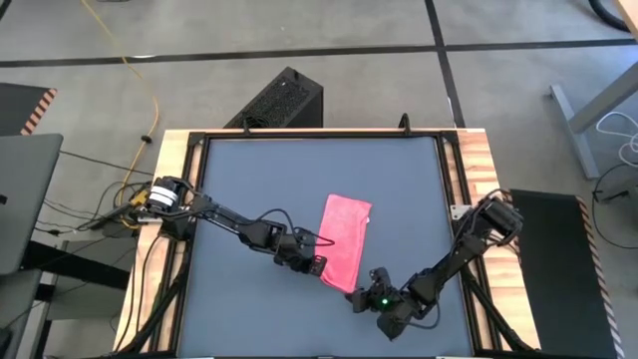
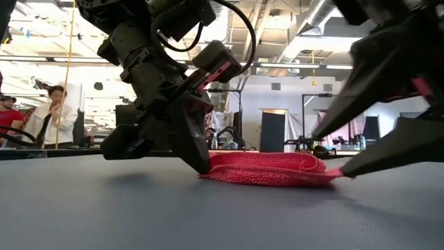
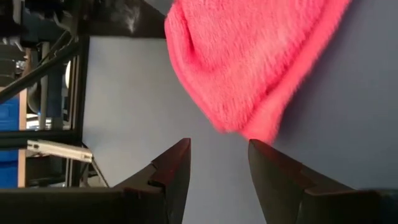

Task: Roll towel
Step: Roll the pink microfiber towel

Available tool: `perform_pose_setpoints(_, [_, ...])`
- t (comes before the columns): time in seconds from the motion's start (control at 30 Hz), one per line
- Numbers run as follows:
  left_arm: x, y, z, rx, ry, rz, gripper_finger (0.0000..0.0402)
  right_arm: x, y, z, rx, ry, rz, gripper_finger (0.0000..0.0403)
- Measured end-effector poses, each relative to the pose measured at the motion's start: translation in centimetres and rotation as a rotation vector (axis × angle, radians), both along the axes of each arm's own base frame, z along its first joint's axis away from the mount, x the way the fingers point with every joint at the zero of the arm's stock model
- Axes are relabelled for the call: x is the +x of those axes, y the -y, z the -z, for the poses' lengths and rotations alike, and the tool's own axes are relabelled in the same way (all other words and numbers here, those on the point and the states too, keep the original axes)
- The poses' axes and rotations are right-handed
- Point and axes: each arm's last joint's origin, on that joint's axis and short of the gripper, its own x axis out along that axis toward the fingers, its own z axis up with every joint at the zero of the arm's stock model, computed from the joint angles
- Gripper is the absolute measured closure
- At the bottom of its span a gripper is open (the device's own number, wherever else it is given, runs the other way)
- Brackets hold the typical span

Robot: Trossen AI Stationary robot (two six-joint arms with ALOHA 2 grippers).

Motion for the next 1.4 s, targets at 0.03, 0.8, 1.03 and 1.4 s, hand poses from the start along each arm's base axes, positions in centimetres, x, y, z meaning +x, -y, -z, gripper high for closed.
perform_pose_setpoints(0.03, [0.0, 0.0, 0.0, 0.000, 0.000, 0.000, 0.0401, -0.2, -0.2, 0.0, 0.004, -0.003, -0.003, 0.0214])
perform_pose_setpoints(0.8, [0.0, 0.0, 0.0, -0.010, 0.004, 0.001, 0.0401, 0.5, 1.8, 0.6, -0.086, -0.085, 0.032, 0.0214])
perform_pose_setpoints(1.03, [0.0, 0.0, 0.0, -0.017, 0.002, 0.003, 0.0401, 0.9, 2.2, 0.6, -0.089, -0.082, 0.040, 0.0214])
perform_pose_setpoints(1.4, [0.1, 0.0, -0.1, -0.017, 0.007, 0.002, 0.0401, 1.4, 2.1, 0.4, -0.038, -0.053, 0.034, 0.0219])
